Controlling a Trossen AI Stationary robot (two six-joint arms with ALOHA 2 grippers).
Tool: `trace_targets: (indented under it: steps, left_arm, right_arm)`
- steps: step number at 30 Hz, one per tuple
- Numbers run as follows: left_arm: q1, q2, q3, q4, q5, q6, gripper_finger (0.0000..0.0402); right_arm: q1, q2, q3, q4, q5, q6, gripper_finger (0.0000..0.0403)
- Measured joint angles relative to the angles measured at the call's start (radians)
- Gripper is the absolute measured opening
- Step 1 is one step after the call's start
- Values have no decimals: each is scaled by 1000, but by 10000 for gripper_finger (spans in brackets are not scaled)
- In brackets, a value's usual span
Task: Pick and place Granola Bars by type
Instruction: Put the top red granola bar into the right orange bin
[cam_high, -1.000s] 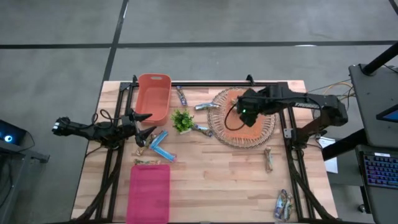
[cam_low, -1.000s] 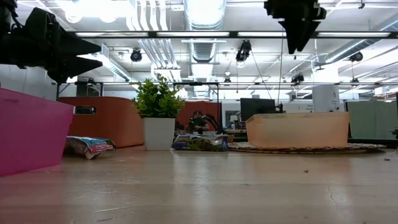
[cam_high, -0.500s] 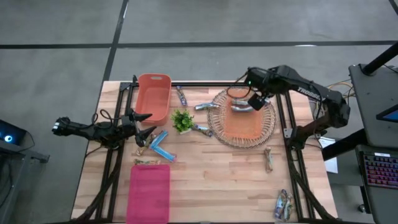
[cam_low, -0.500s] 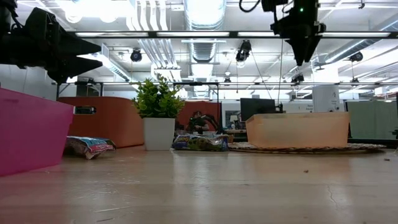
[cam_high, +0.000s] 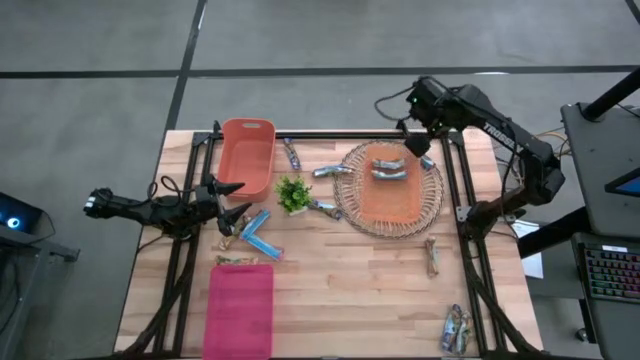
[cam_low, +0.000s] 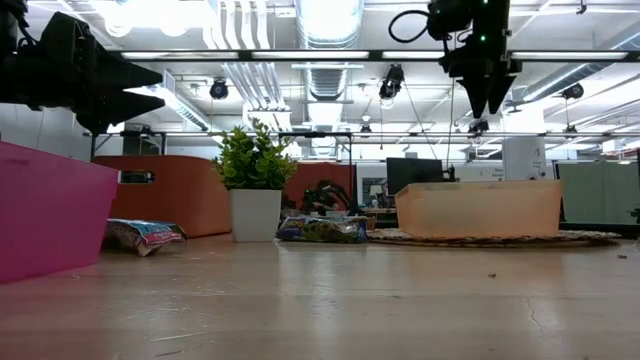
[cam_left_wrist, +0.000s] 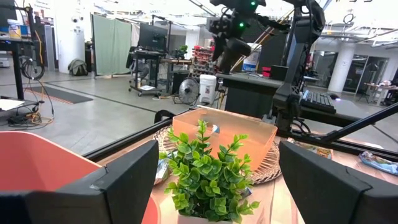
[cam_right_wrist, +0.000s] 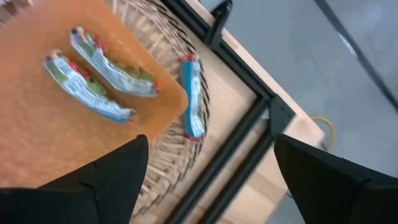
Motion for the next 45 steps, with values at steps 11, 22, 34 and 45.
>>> trace_targets:
  steps: [11, 22, 34, 45]
  left_arm:
    - [0, 0, 0, 0, 0, 0, 312]
    - [0, 0, 0, 0, 0, 0, 312]
    - [0, 0, 0, 0, 0, 0, 312]
    - [0, 0, 0, 0, 0, 0, 312]
  right_arm:
    - [-185, 0, -2, 209, -107, -357, 347]
    - [-311, 137, -5, 204, -119, -335, 337]
    - [-343, 307, -3, 186, -230, -223, 336]
    - [-342, 444, -3, 200, -230, -264, 329]
